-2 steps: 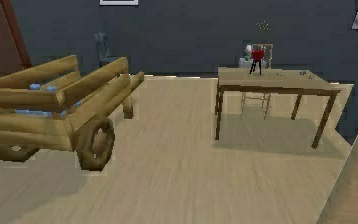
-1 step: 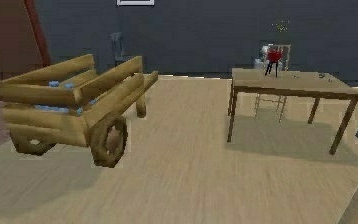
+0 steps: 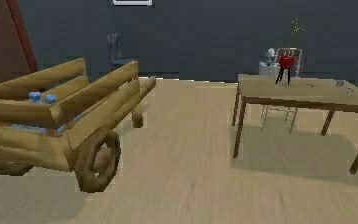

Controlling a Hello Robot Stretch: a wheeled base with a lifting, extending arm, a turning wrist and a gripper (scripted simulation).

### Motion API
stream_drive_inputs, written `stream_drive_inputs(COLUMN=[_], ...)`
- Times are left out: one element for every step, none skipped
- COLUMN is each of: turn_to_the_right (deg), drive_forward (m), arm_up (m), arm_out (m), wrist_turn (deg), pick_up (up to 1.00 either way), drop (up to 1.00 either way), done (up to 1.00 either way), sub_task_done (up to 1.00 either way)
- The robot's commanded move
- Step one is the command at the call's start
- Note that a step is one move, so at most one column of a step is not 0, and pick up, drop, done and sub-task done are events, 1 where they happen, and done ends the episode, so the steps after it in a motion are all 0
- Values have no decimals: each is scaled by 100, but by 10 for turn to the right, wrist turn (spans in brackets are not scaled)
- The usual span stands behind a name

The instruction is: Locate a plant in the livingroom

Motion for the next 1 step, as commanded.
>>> stream_drive_inputs(turn_to_the_right=[90], drive_forward=[0], arm_up=[0], arm_out=[0], wrist_turn=[0], pick_up=[0], drop=[0], done=[0], sub_task_done=[0])
